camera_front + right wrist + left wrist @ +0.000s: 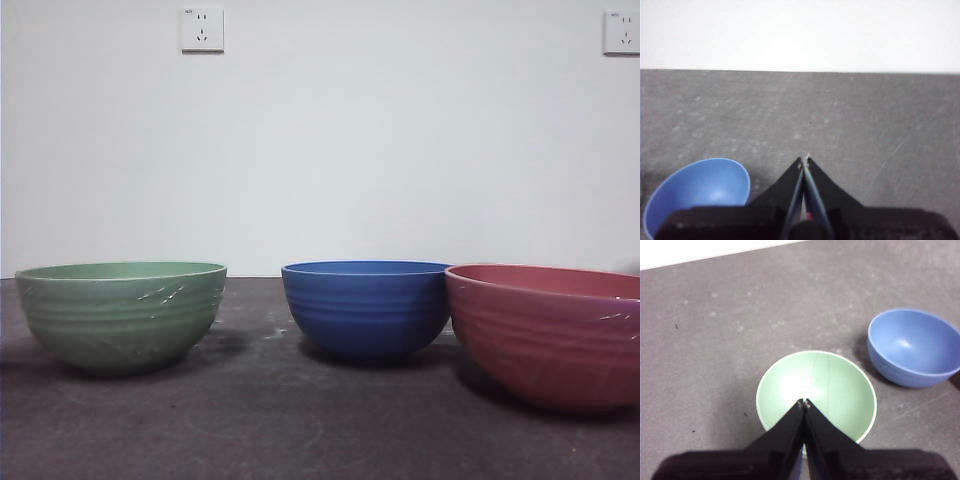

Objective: Pick up the green bowl on the top,put the green bowl on the left,pick up the red bowl in the middle,put the red bowl on the right

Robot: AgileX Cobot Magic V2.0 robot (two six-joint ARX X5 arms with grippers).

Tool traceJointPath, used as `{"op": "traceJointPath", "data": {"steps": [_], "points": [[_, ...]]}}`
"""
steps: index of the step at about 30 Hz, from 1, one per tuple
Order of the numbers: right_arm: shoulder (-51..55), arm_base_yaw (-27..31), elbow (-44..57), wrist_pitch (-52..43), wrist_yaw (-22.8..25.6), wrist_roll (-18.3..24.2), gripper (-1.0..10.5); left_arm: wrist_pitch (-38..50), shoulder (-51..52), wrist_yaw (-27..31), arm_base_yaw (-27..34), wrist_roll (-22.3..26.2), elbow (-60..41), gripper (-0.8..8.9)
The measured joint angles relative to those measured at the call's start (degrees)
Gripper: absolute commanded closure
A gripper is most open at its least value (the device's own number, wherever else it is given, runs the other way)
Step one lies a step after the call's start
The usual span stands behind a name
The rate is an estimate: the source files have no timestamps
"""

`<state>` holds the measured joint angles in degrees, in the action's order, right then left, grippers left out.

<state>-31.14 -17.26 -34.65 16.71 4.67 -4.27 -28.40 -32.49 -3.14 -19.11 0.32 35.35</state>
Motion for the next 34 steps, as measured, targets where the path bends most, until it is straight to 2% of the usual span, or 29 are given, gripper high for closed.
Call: {"op": "traceJointPath", "data": {"steps": [4,13,15,19,25,30,34], "points": [[-0.3,0.0,0.0,0.6,0.0,-2.7,9.4,-0.1,0.0,0.0,0.0,-0.2,0.0,8.17],[-0.3,0.0,0.0,0.9,0.0,-3.5,9.4,-0.2,0.0,0.1,-0.2,-0.4,0.0,8.17],[-0.3,0.0,0.0,0.9,0.0,-3.5,9.4,-0.4,0.6,1.3,-0.2,-0.3,0.0,8.17],[-0.3,0.0,0.0,0.9,0.0,-3.5,9.4,-4.2,7.5,7.3,0.2,3.2,0.0,8.17],[-0.3,0.0,0.0,1.3,0.0,-3.5,9.4,-7.2,22.6,6.8,5.8,4.6,0.0,8.17],[-0.3,0.0,0.0,1.3,0.0,-3.5,9.4,-3.8,26.4,6.4,10.6,4.7,-1.6,8.17],[-0.3,0.0,0.0,1.4,0.0,-3.5,9.4,1.1,28.2,6.0,14.2,4.8,-9.5,8.17]]}}
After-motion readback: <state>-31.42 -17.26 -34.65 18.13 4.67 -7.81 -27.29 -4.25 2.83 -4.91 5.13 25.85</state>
